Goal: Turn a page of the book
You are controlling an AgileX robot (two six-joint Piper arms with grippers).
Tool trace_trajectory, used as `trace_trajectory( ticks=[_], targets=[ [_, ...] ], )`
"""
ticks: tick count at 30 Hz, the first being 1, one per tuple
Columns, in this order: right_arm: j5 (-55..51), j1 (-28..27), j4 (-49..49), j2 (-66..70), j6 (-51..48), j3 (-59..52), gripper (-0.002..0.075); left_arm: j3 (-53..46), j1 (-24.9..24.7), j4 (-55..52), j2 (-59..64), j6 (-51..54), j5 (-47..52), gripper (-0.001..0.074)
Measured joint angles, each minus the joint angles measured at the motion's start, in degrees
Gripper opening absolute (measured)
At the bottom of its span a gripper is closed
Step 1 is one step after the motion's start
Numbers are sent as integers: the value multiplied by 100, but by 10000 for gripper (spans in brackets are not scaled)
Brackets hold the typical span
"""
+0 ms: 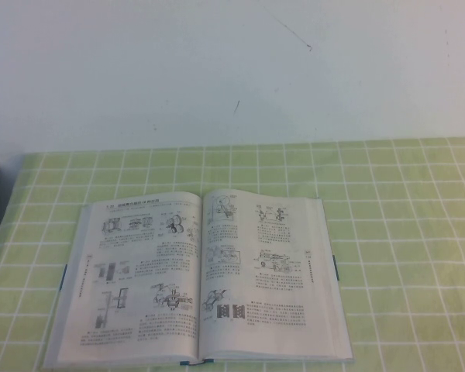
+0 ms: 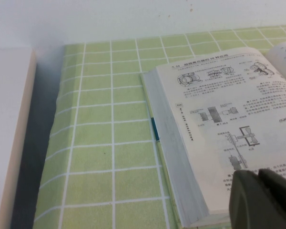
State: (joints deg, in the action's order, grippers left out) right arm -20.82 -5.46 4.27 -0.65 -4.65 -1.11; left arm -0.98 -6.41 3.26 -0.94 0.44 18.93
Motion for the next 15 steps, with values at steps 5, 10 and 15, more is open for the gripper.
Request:
trace_trajectory(
  ticks=[5, 10, 15],
  targets=[
    [0, 0, 0, 0, 0, 0, -4, 0, 0, 0, 0, 0, 0, -3],
    [0, 0, 0, 0, 0, 0, -4, 0, 0, 0, 0, 0, 0, -3],
    [0, 0, 0, 0, 0, 0, -4, 0, 0, 69, 0, 0, 0, -3]
  ],
)
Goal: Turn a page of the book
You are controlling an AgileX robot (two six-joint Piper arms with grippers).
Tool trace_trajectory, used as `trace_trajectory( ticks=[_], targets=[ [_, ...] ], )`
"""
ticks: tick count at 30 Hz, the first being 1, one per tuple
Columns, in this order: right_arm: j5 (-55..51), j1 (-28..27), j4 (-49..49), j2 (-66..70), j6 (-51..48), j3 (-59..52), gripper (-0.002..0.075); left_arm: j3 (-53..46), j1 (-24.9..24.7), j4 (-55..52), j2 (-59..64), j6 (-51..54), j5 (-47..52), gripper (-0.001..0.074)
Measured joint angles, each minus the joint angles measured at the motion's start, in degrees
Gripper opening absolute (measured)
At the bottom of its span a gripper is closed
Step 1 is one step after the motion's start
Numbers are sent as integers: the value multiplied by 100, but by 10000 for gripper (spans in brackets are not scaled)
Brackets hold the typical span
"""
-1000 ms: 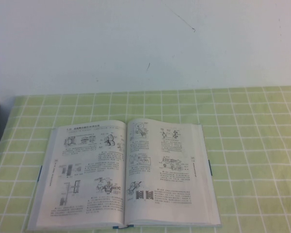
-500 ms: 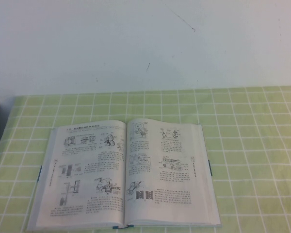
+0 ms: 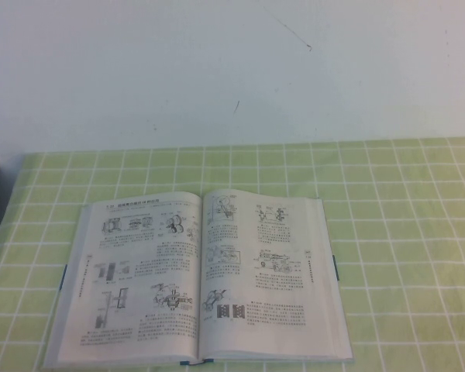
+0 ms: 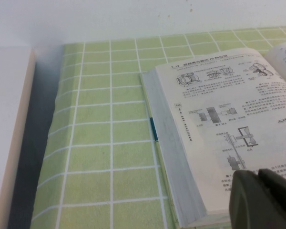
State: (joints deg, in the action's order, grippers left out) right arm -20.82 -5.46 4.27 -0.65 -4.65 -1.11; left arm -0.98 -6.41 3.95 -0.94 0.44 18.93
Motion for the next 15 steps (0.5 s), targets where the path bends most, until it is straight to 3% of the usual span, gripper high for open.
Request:
trace_trajectory(
  ticks=[15],
  targets=[
    [0, 0, 0, 0, 0, 0, -4, 0, 0, 72, 0, 0, 0, -3]
  ],
)
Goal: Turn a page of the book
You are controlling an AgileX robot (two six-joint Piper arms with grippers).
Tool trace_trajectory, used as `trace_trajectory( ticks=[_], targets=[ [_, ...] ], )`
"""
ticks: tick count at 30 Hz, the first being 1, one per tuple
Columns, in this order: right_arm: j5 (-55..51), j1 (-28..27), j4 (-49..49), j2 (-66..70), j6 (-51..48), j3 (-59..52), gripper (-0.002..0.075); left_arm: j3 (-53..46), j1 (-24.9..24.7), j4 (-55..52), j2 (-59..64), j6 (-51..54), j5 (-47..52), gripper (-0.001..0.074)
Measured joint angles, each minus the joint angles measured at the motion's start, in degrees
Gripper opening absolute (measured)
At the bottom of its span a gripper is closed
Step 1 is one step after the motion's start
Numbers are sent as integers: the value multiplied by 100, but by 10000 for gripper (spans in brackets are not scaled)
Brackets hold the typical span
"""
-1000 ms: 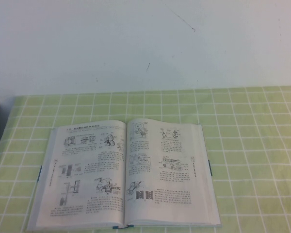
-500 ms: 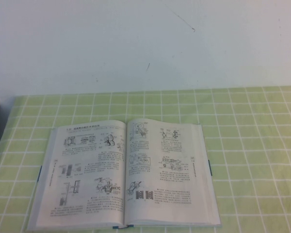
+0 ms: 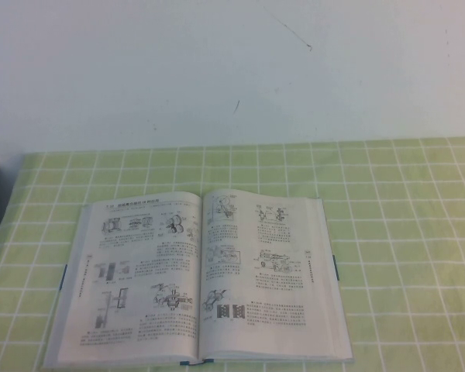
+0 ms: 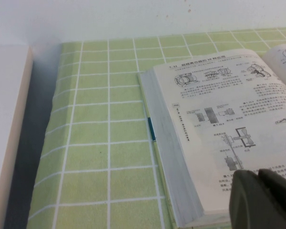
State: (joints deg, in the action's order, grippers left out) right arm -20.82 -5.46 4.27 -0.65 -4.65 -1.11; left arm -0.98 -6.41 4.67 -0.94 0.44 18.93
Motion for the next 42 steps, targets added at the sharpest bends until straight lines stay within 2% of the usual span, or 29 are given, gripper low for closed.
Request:
trace_trajectory(
  ticks=[42],
  targets=[
    [53, 0, -90, 0, 0, -11, -4, -10, 0, -39, 0, 189, -160, -3]
  ],
)
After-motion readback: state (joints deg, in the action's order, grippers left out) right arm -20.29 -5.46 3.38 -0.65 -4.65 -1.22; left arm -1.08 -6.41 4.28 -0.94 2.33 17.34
